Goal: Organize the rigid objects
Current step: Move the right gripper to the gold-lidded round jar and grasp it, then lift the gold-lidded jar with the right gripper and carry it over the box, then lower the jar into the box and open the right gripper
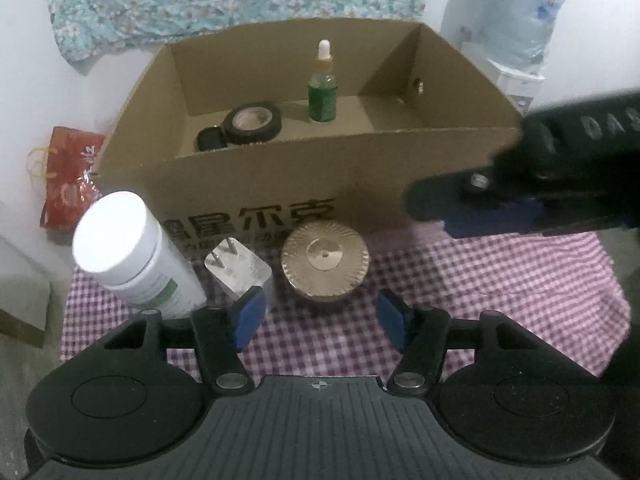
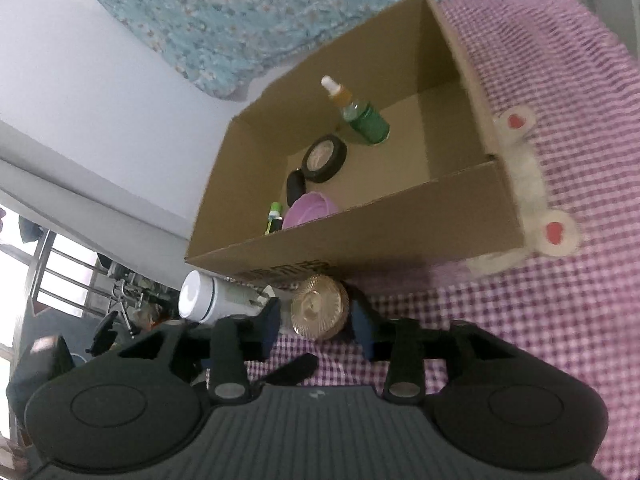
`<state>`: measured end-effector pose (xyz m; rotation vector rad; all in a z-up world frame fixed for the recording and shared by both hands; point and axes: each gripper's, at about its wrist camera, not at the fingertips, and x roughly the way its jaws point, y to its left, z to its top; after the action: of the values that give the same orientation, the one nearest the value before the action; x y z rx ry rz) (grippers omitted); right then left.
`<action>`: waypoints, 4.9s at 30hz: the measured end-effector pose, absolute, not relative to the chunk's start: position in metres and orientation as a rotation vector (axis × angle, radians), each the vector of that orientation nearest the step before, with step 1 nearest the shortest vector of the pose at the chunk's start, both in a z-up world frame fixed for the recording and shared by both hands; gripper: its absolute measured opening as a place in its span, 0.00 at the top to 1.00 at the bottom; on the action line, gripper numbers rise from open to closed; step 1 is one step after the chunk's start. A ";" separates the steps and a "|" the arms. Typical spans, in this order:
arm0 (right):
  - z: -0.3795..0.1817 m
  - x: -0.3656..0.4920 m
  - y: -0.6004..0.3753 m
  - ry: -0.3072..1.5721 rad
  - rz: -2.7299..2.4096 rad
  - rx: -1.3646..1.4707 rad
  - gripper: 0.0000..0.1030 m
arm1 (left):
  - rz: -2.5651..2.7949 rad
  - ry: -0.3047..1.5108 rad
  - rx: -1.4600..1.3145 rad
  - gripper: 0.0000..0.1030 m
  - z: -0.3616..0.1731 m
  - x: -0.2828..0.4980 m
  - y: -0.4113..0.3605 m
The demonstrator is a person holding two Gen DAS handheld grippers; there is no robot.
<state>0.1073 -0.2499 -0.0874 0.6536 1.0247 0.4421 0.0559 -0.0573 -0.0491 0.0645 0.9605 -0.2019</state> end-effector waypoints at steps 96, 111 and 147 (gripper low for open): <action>-0.073 0.069 -0.272 1.000 0.341 0.724 0.57 | -0.368 0.881 0.157 0.45 -0.002 0.033 -0.123; 0.008 0.104 -0.262 0.881 0.442 0.647 0.57 | -0.281 0.776 0.137 0.45 0.067 0.065 -0.111; -0.072 0.308 -0.226 1.325 0.462 0.227 0.56 | -0.155 1.182 -0.246 0.45 -0.040 0.238 -0.101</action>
<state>0.3077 -0.2260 -0.0721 0.2265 1.3249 0.4616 0.2384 -0.1010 -0.0401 -0.2459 1.1815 -0.1552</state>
